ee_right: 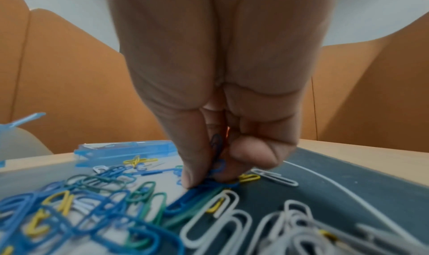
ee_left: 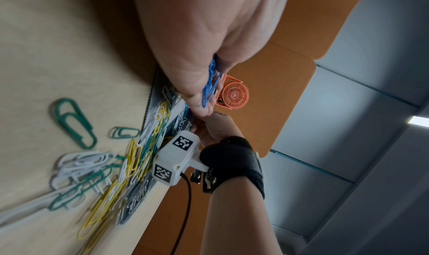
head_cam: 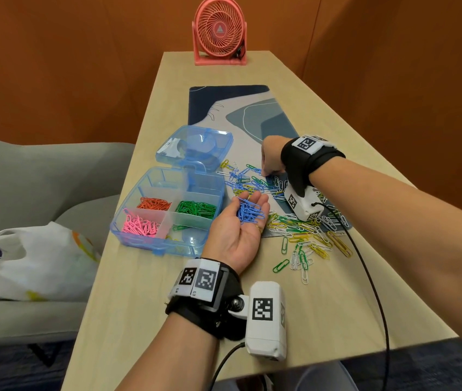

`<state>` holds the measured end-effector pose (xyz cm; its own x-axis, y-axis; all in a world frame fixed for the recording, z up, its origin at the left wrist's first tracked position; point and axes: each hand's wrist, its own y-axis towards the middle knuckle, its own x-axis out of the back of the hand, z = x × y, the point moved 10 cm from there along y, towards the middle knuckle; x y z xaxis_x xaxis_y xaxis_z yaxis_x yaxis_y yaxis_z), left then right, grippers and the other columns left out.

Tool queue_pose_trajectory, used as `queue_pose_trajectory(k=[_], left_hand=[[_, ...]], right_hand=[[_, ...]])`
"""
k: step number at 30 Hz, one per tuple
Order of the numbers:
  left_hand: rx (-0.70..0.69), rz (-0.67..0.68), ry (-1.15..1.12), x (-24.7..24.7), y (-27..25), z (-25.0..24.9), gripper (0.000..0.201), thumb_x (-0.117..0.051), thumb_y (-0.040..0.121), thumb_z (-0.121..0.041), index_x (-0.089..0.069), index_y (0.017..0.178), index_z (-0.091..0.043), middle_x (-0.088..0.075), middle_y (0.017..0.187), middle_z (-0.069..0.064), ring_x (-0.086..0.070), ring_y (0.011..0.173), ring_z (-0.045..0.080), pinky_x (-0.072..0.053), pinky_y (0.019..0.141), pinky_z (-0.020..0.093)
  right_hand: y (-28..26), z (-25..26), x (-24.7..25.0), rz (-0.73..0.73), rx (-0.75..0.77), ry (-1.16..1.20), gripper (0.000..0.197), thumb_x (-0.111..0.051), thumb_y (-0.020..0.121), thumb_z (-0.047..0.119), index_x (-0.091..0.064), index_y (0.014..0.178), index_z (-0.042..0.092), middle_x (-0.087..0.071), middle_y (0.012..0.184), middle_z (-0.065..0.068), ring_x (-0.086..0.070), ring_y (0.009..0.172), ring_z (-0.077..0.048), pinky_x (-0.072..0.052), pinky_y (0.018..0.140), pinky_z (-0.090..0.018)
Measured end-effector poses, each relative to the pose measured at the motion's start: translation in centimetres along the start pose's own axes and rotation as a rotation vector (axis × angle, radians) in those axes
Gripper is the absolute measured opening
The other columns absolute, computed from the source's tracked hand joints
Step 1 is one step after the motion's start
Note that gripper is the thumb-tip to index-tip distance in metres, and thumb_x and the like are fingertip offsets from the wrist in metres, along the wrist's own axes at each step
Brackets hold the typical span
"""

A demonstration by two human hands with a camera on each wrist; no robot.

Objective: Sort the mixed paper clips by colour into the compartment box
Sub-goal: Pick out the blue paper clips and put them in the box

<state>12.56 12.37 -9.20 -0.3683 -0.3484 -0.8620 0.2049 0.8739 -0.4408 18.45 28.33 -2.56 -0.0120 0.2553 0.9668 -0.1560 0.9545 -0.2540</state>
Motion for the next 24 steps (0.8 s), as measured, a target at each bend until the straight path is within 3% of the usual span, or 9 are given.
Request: queue_pose_trajectory(k=[2, 8, 12, 16, 18, 21, 24], left_hand=[[-0.002, 0.001, 0.001, 0.0, 0.0, 0.0, 0.027, -0.032, 0.103, -0.018, -0.053, 0.095, -0.002, -0.059, 0.100, 0.019, -0.047, 0.126, 0.031, -0.041, 0.096, 0.039], [-0.005, 0.003, 0.010, -0.1, 0.0, 0.0, 0.028, -0.032, 0.103, -0.018, -0.053, 0.092, -0.002, -0.059, 0.098, 0.019, -0.046, 0.127, 0.031, -0.043, 0.093, 0.040], [-0.002, 0.002, 0.006, 0.0, 0.0, 0.0, 0.029, -0.031, 0.103, -0.019, -0.053, 0.093, -0.002, -0.058, 0.099, 0.019, -0.045, 0.128, 0.031, -0.040, 0.095, 0.040], [-0.003, -0.002, 0.007, 0.0, 0.1, -0.1, 0.029, -0.031, 0.103, -0.019, -0.053, 0.094, -0.002, -0.058, 0.104, 0.019, -0.045, 0.128, 0.031, -0.040, 0.094, 0.040], [-0.003, -0.002, 0.005, 0.1, 0.1, -0.1, 0.029, -0.031, 0.103, -0.019, -0.053, 0.094, -0.001, -0.058, 0.109, 0.019, -0.045, 0.128, 0.031, -0.040, 0.095, 0.041], [-0.005, 0.005, 0.009, 0.0, 0.1, -0.1, 0.029, -0.032, 0.103, -0.019, -0.053, 0.095, -0.001, -0.059, 0.102, 0.019, -0.045, 0.128, 0.031, -0.040, 0.096, 0.041], [-0.007, -0.003, 0.015, 0.0, 0.0, -0.1, 0.029, -0.032, 0.103, -0.019, -0.053, 0.094, -0.001, -0.056, 0.121, 0.020, -0.045, 0.128, 0.031, -0.040, 0.095, 0.040]], right_hand=[[0.2, 0.1, 0.0, -0.004, 0.012, -0.001, 0.039, -0.075, 0.080, 0.022, -0.067, 0.110, -0.001, -0.068, 0.110, -0.014, -0.064, 0.098, -0.026, -0.048, 0.079, -0.031], [0.5, 0.5, -0.4, -0.015, 0.056, -0.030, 0.037, -0.074, 0.080, 0.018, -0.066, 0.112, 0.000, -0.066, 0.114, -0.015, -0.062, 0.106, -0.030, -0.049, 0.087, -0.033], [0.2, 0.6, -0.7, -0.017, 0.077, -0.059, 0.034, -0.070, 0.084, 0.017, -0.065, 0.113, -0.001, -0.065, 0.115, -0.016, -0.061, 0.106, -0.030, -0.049, 0.087, -0.033], [-0.2, 0.8, -0.8, -0.028, 0.095, -0.076, 0.028, -0.064, 0.086, 0.012, -0.065, 0.111, -0.001, -0.066, 0.113, -0.017, -0.060, 0.095, -0.028, -0.049, 0.085, -0.033], [-0.4, 1.0, -0.7, -0.042, 0.102, -0.081, 0.026, -0.060, 0.088, 0.010, -0.065, 0.111, -0.001, -0.065, 0.113, -0.017, -0.061, 0.102, -0.030, -0.049, 0.085, -0.033], [-0.6, 1.1, -0.8, -0.046, 0.108, -0.077, 0.025, -0.057, 0.089, 0.008, -0.064, 0.112, 0.000, -0.065, 0.114, -0.017, -0.060, 0.106, -0.032, -0.049, 0.085, -0.033], [-0.7, 1.1, -0.9, -0.026, 0.107, -0.083, 0.026, -0.058, 0.089, 0.009, -0.064, 0.112, -0.001, -0.065, 0.114, -0.017, -0.061, 0.105, -0.032, -0.049, 0.084, -0.033]])
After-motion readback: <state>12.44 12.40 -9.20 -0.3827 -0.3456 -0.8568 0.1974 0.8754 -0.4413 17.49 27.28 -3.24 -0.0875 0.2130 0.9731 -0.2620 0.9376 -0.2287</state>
